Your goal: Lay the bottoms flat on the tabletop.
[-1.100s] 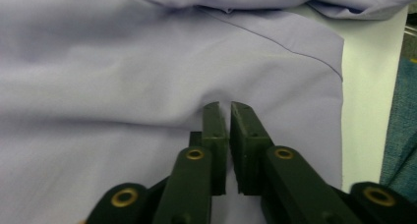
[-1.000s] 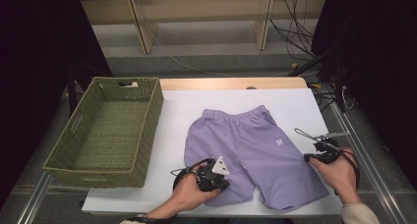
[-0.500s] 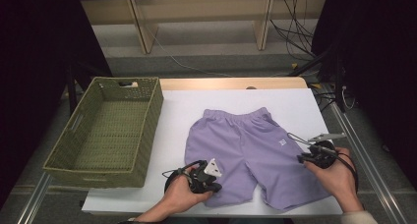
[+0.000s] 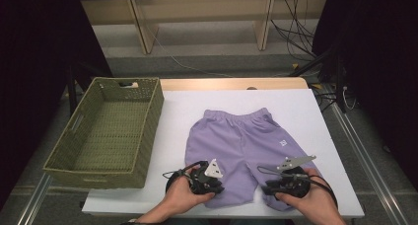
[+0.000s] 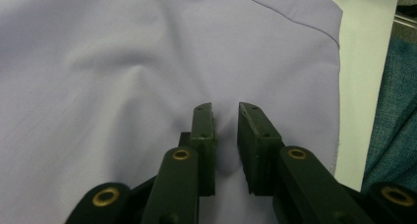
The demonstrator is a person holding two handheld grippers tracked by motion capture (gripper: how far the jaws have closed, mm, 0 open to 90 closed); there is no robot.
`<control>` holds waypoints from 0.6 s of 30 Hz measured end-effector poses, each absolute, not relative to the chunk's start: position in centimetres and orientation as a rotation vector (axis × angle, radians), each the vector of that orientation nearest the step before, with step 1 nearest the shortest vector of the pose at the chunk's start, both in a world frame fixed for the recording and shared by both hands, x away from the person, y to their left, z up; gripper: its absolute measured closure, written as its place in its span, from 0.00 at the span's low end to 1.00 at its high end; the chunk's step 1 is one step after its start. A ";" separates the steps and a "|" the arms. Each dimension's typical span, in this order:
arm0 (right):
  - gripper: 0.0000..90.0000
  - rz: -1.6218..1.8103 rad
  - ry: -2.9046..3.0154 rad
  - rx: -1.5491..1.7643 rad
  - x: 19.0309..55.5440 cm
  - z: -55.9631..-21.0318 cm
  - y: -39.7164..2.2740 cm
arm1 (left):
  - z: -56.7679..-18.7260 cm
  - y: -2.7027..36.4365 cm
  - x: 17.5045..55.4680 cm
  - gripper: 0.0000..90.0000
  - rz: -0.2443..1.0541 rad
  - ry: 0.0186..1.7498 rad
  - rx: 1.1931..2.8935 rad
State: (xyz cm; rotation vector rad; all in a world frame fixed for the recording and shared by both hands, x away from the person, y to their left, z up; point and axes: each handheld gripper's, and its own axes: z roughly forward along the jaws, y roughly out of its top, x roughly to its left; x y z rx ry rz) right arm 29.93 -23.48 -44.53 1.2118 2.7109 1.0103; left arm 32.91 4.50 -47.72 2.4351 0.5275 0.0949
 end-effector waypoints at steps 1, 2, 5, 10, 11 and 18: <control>0.76 1.000 2.733 1.199 29.8 -44.7 -23.2 | -47.7 4.5 32.9 0.84 0.094 0.527 2.434; 0.76 0.967 2.756 1.189 29.7 -45.0 -22.9 | -47.7 4.5 32.9 0.83 0.096 0.525 2.433; 0.73 0.854 2.803 1.160 29.5 -45.6 -22.2 | -47.5 4.4 32.7 0.82 0.099 0.511 2.430; 0.70 0.654 2.801 1.075 29.0 -46.3 -21.4 | -47.6 4.4 32.8 0.80 0.102 0.510 2.430; 0.71 0.649 2.798 1.068 29.0 -46.3 -21.3 | -47.6 4.4 32.8 0.80 0.103 0.508 2.431; 0.97 0.575 2.787 1.063 28.8 -46.1 -21.3 | -47.6 4.3 32.7 0.79 0.102 0.504 2.434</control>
